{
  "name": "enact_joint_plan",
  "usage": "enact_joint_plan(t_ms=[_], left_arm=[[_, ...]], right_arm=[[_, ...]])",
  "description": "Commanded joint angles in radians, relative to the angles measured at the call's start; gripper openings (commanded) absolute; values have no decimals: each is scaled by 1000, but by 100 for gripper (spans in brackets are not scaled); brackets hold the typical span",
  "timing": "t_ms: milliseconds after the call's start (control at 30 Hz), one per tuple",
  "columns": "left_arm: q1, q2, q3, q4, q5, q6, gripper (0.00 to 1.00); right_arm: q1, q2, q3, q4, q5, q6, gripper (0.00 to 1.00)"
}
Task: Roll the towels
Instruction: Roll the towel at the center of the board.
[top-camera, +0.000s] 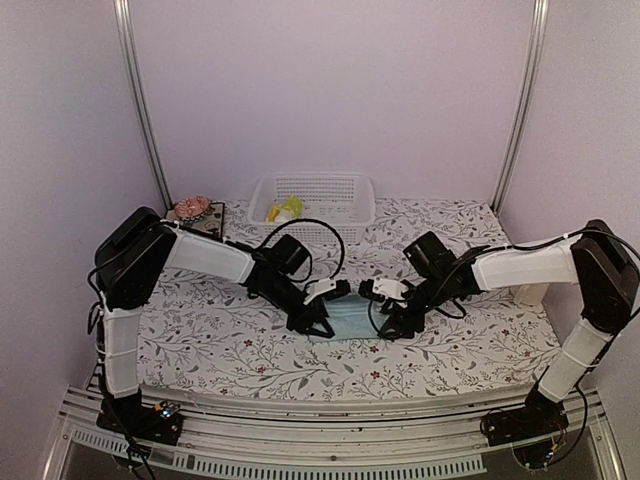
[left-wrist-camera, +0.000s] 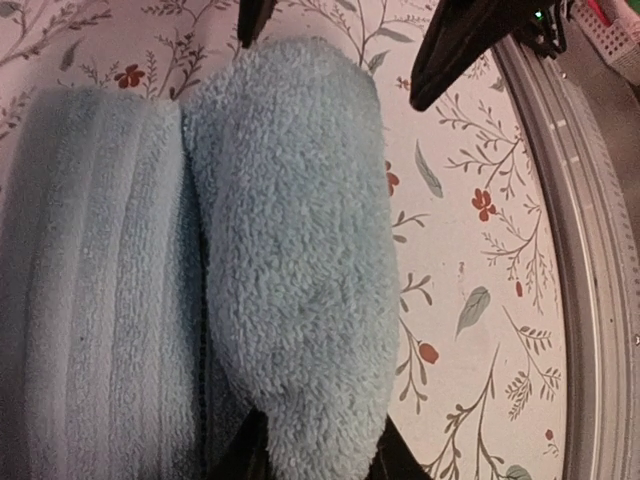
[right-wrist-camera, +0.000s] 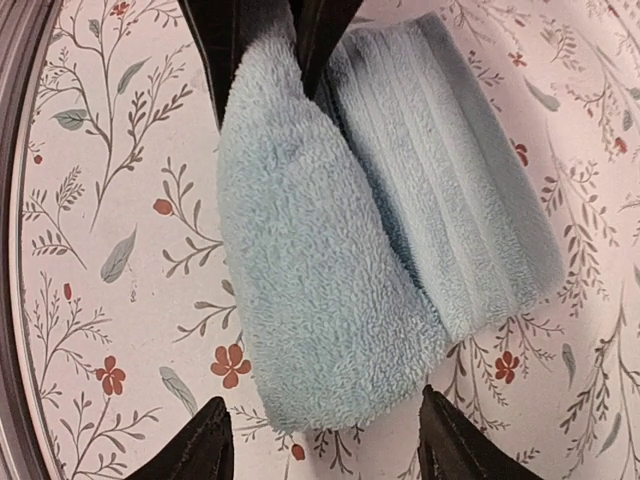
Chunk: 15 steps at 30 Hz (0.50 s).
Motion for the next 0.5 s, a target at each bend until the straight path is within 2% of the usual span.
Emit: enact_joint_plan(t_ms=[0, 233, 467], left_arm=[[39, 110, 29, -188, -18, -38, 24], [99, 212, 110, -274, 117, -106, 25], [130, 291, 172, -316, 168, -190, 22]], right_arm=[[-1, -119, -66, 136, 59, -49, 64], [26, -242, -164, 272, 75, -114, 65], [130, -202, -195, 373, 187, -201, 65]])
